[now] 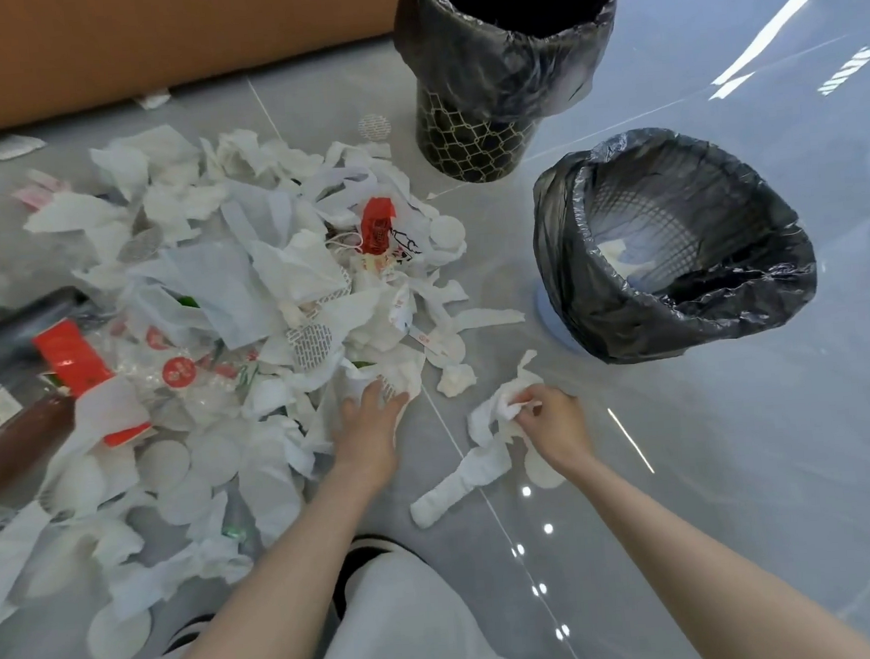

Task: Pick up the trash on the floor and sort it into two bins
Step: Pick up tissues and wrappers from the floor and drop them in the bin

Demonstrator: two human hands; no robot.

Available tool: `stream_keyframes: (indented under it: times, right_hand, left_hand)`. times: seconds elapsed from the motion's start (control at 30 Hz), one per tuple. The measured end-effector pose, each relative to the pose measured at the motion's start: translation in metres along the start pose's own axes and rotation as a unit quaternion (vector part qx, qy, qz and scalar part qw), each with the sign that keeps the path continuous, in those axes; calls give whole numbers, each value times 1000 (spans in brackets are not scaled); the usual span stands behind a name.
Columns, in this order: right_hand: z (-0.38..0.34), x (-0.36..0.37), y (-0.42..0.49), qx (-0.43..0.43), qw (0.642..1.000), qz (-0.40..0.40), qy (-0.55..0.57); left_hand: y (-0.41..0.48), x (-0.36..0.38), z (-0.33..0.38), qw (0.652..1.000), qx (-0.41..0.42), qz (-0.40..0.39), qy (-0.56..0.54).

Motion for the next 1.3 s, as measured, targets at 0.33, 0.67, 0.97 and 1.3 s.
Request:
stream_keyframes:
  times: [0.33, 0.67, 0.97, 1.3]
  right_hand:
    - [-75, -33, -19, -89, 988, 43, 121]
    - [-129, -97, -46, -165, 966, 74, 183]
    - [-134, -198, -62, -135, 927, 146, 318]
    - [-81, -275, -46, -17, 919, 275, 283]
  left_hand:
    - [-6, -19, 1, 960, 91, 127, 233]
    - [-20, -60, 11, 992, 128, -9, -1]
    - [-58, -194, 102, 969, 217, -20, -115]
    - [-91, -269, 228, 932, 309, 57, -181]
Point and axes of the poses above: each hand's wrist, its own y-axis towards the middle knuckle, its own x-axis out of the palm, z = x × y, the point moved 8 cm from there along y, towards the middle knuckle, and after that the axes turned 6 degrees about -z, right-handed, at the moved point
